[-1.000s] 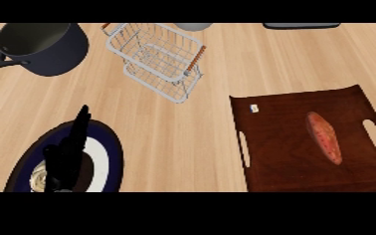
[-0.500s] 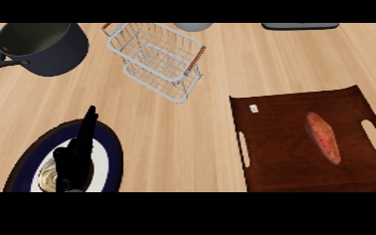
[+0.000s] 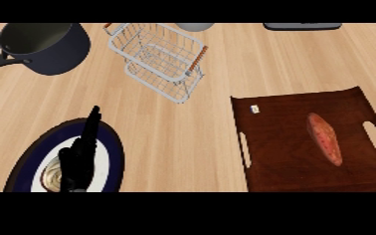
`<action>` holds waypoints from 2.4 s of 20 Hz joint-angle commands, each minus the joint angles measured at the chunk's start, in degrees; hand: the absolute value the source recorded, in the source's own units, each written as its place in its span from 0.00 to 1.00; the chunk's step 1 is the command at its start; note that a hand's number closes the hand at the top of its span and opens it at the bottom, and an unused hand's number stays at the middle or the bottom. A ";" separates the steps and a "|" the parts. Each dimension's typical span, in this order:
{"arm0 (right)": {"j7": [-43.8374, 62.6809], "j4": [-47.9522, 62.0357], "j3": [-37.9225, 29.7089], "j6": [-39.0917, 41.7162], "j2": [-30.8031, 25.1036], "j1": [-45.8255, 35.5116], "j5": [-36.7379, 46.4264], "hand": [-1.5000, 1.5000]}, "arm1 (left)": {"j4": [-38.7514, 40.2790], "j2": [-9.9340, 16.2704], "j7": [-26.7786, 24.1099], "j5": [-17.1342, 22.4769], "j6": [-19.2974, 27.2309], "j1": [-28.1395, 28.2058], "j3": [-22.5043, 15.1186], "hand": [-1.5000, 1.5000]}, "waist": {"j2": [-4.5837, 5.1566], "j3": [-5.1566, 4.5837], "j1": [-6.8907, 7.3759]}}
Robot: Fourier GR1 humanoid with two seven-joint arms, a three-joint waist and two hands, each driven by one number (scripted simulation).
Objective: Pick the sweet potato from the tray and place it in the tiered basket
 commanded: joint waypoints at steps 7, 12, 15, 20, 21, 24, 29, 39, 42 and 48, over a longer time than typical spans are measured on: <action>17.16 -13.75 11.66 -7.82 5.31 -0.56 15.70 0.00 | 6.62 -2.14 2.24 -0.41 -0.24 -3.04 0.52 0.50 | 0.77 -0.30 1.14; 19.06 -10.60 14.86 -4.19 4.23 -2.97 21.30 0.00 | 4.84 -0.17 -0.21 0.09 -2.54 0.29 1.37 0.50 | 0.69 -0.29 1.46; 22.55 -7.98 20.94 -3.88 6.59 -5.28 25.80 0.00 | 7.05 -1.56 -1.51 0.28 -2.86 -0.82 1.17 0.50 | 0.89 -0.30 1.98; 28.67 -6.70 21.66 1.82 8.08 -10.97 23.95 0.00 | 9.05 -2.19 -2.88 -0.55 -2.57 -0.79 1.72 0.50 | 0.82 -0.31 1.61; 27.74 -5.66 22.66 1.28 9.89 -11.60 25.90 0.00 | 6.70 -2.54 0.62 -1.81 -1.04 -2.13 1.20 0.50 | 0.74 -0.27 1.48; 27.08 -6.26 22.04 2.31 12.06 -11.65 25.21 0.00 | 8.83 -1.66 -0.60 -0.44 -3.27 -3.32 3.07 0.50 | 0.68 -0.27 1.14; 31.35 -5.89 26.68 2.71 16.69 -11.83 30.15 0.00 | 9.29 -3.16 -2.91 -0.83 -3.11 -2.01 2.84 0.50 | 0.66 -0.29 1.08; 36.32 2.17 26.89 11.28 18.61 -19.75 28.71 0.00 | 6.41 -3.34 -0.52 -2.20 -3.13 -0.53 2.17 0.50 | 0.68 -0.28 1.42; 33.64 3.64 27.08 10.20 19.39 -17.90 30.30 0.00 | 5.69 -4.58 0.15 -2.77 -2.45 -0.22 1.54 0.50 | 0.67 -0.26 1.26; 32.33 6.27 24.60 13.45 19.07 -18.43 29.29 0.00 | 4.86 -1.60 -0.92 -1.59 -5.26 1.71 4.05 0.50 | 0.60 -0.27 1.25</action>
